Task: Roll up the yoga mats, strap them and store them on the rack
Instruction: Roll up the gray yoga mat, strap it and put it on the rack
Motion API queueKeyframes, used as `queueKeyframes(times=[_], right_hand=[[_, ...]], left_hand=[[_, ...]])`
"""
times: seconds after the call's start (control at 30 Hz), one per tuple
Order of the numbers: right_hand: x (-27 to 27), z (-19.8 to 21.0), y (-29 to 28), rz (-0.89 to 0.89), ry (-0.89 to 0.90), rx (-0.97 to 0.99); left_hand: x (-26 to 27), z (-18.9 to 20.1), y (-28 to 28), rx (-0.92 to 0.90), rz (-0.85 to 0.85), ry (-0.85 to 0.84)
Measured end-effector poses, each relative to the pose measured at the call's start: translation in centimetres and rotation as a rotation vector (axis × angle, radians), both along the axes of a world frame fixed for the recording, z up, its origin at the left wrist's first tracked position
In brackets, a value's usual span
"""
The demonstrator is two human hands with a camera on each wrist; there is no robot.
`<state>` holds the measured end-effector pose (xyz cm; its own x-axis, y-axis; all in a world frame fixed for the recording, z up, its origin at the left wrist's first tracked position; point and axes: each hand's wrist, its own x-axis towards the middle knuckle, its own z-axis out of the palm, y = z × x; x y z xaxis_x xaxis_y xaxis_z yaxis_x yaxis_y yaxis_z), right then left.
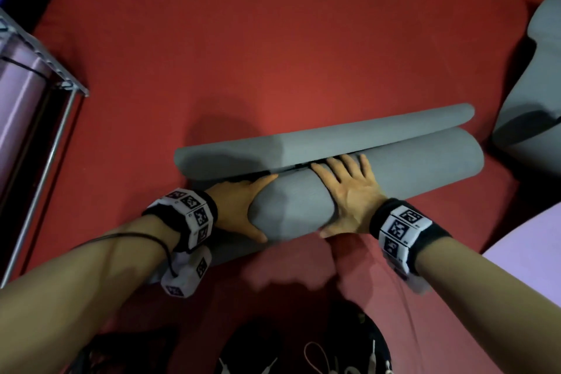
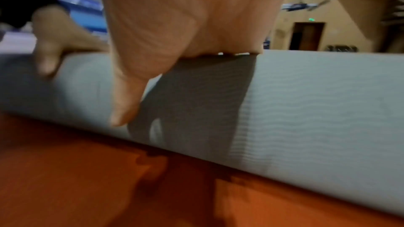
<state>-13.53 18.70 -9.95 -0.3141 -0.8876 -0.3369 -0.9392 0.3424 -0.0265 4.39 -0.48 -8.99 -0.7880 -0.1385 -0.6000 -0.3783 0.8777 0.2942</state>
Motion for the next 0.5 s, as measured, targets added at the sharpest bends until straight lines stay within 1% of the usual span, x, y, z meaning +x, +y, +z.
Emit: queueKeyframes(times=[0.07,0.17,0.37,0.47,0.5], right_hand=[[0.0,0.0,0.2,0.022,0.045,0.032],[0.1,0.4,0.0,0.022,0.033,0.023],[1.9,1.4,2.2,0.069,-0.031,0.106],[2.8,1.2,3.2,0.036,-0.067,0.081],[2.7,1.3,3.2,0.022,-0.097,0.076]], left_hand=[[0.0,0.2,0.1,-0.032,-0.012,0.009],[0.2,0.4,0.6,-0.054,-0.008,0.002],[3.0,-0.1,2.9,0.112,-0.008,-0.081],[3.5,-0.4,3.2,0.112,-0.012,-0.076],[3.4,-0.2,3.1,0.133,-0.004,-0.106]])
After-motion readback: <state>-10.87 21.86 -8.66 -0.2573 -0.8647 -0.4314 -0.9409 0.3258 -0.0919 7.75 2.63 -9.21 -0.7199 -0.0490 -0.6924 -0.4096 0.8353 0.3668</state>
